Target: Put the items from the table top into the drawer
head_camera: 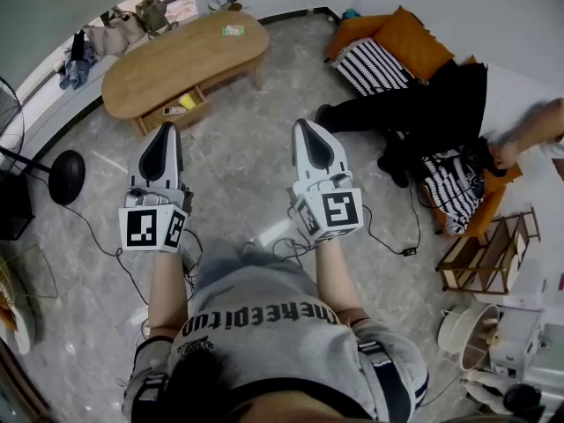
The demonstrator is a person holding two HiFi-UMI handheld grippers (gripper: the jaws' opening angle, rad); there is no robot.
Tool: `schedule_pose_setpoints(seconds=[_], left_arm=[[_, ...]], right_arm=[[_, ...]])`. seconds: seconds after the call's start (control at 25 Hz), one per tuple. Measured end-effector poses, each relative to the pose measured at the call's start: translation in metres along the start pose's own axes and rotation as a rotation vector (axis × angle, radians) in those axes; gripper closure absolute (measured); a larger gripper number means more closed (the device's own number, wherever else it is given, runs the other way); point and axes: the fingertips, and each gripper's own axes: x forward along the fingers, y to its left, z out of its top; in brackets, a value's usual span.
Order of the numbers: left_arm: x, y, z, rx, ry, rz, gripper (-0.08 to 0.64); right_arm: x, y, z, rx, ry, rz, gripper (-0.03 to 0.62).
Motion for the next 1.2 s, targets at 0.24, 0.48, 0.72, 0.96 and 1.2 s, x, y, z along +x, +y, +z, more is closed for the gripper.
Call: schedule_pose_setpoints(seconds=[0.24,0.48,0.72,0.96,1.2], left_arm=[[0.028,0.0,-0.011,0.004,0.007,-0.016,0.548],[0.077,0.022,-0.035,-0.009,0.021,-0.042,0.548],[0.148,0.078,-0.059,-0.023,0.025,-0.055,0.548],[0.225,0.152,-0.062,-0.015,0.011,-0.065,0.548],[0.286,0.211,-0.064,-0.013,-0.029,-0.092,0.548]], right_arm=[[0.018,-0.016,-0.011,0.022,0.006,0.001,0.589],[0.069,-0.032,-0.027,0.034,0.024,-0.001,0.589],[0.161,-0.044,-0.039,0.019,0.018,-0.009,0.589],[0.265,-0.048,-0.035,0.014,-0.01,-0.024,0.589],[0.347,-0.048,-0.041,0.014,-0.014,-0.043,0.589]])
